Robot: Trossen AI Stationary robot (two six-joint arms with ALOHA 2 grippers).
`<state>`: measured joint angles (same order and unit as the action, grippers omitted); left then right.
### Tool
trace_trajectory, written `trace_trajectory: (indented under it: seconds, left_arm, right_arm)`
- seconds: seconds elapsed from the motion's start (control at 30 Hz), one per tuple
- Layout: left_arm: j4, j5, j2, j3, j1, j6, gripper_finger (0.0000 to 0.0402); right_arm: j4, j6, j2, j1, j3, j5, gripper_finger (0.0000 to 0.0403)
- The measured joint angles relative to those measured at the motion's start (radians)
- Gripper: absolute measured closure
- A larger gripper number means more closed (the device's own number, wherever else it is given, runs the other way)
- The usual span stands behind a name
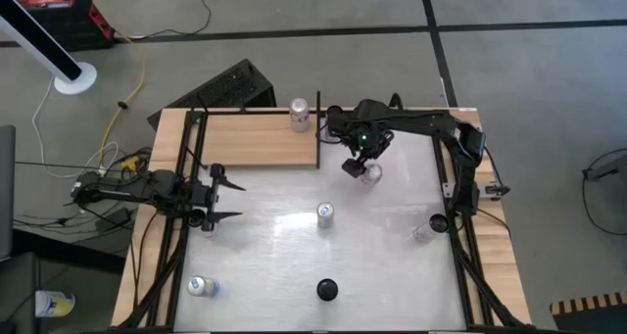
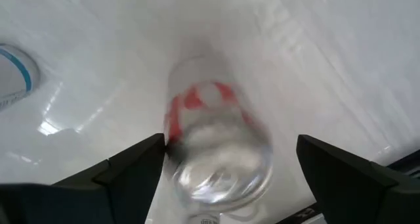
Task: Place canned beverage on shelf
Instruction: Put the silver-red soda can on the shelf aligned with the other silver-red soda can
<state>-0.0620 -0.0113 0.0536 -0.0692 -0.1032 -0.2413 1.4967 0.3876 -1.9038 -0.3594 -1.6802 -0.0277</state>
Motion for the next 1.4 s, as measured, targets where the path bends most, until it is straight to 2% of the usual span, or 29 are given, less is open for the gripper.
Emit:
trace_trajectory:
  seconds: [0.5, 0.67, 0.8, 0.9, 1.0, 1.17, 1.3, 1.4]
  left_arm:
    - [0.0, 0.0, 0.0, 0.0, 0.0, -0.001, 0.0101]
    - [-0.001, -0.001, 0.0, 0.0, 0.0, -0.001, 0.0101]
    - [0.0, -0.001, 0.0, 0.0, 0.0, -0.002, 0.0101]
    - [0.0, 0.0, 0.0, 0.0, 0.0, -0.001, 0.0101]
    - [0.0, 0.005, 0.0, 0.0, 0.0, 0.0, 0.0101]
    - [0.001, 0.006, 0.0, 0.0, 0.0, 0.0, 0.0101]
    - [-0.001, 0.005, 0.0, 0.0, 0.0, -0.004, 0.0101]
    - [-0.002, 0.003, 0.0, 0.0, 0.0, -0.01, 0.0101]
  right_arm:
    - [-0.078, 0.005, 0.026, 0.066, -0.001, 0.064, 0.004]
    - [-0.079, 0.03, 0.098, 0.102, -0.001, 0.123, 0.0041]
    - [-0.086, 0.122, 0.182, 0.141, 0.006, 0.21, 0.0045]
    - [-0.1, 0.233, 0.25, 0.183, 0.054, 0.295, 0.0047]
    - [-0.171, 0.335, 0.311, 0.228, 0.149, 0.337, 0.0045]
    - [-0.396, 0.316, 0.388, 0.308, 0.33, 0.351, 0.0045]
    - [-0.442, 0.393, 0.424, 0.36, 0.401, 0.468, 0.0048]
    - [-0.437, 0.573, 0.428, 0.388, 0.411, 0.582, 0.005]
